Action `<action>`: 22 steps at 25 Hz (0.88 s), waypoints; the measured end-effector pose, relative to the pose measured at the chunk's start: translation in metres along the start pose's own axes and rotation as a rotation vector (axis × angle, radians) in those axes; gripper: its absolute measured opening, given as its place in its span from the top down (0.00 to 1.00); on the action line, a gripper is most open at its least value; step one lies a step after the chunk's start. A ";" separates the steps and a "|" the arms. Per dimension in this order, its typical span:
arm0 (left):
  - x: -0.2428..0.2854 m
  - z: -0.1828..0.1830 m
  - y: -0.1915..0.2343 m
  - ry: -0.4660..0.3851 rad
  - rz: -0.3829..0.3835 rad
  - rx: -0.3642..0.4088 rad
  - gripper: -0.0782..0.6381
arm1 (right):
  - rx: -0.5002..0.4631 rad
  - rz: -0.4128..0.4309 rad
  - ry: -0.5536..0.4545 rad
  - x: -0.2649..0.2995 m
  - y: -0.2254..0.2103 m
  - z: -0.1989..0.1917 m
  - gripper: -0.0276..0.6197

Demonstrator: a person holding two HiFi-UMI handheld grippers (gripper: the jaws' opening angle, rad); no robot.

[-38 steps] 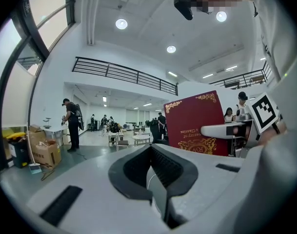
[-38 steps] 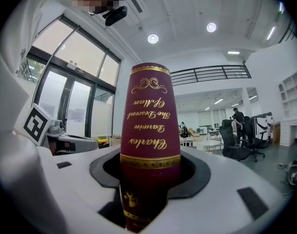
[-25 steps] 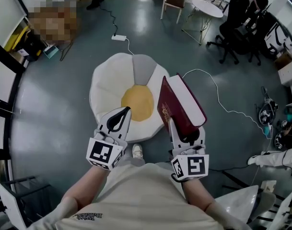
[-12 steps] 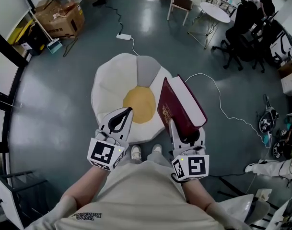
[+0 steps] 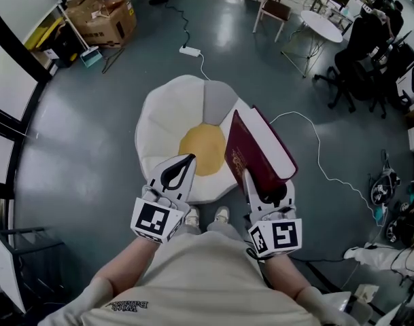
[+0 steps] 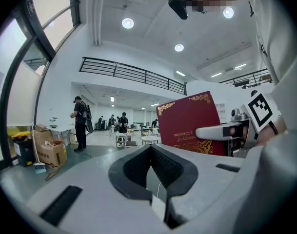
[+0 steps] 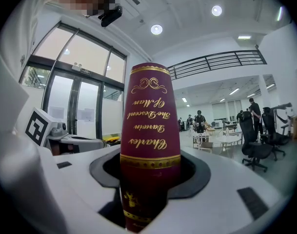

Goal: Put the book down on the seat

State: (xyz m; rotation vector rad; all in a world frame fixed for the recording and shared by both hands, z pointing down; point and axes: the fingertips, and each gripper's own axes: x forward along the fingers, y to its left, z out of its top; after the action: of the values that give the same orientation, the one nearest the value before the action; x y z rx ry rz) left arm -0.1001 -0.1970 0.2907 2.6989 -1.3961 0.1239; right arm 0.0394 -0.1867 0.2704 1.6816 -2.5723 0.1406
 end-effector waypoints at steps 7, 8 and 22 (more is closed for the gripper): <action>0.011 -0.006 -0.003 0.011 0.018 -0.002 0.88 | 0.021 0.021 0.042 0.004 -0.007 -0.013 0.62; 0.014 -0.006 -0.003 0.012 0.018 -0.001 0.88 | 0.023 0.021 0.051 0.005 -0.010 -0.015 0.61; 0.086 -0.041 0.012 -0.012 0.013 -0.021 0.88 | 0.032 0.012 0.224 0.081 -0.061 -0.072 0.62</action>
State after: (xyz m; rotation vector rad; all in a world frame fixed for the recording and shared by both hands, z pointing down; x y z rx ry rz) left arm -0.0614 -0.2683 0.3425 2.6786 -1.4108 0.0936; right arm 0.0630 -0.2766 0.3528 1.5614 -2.4279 0.3516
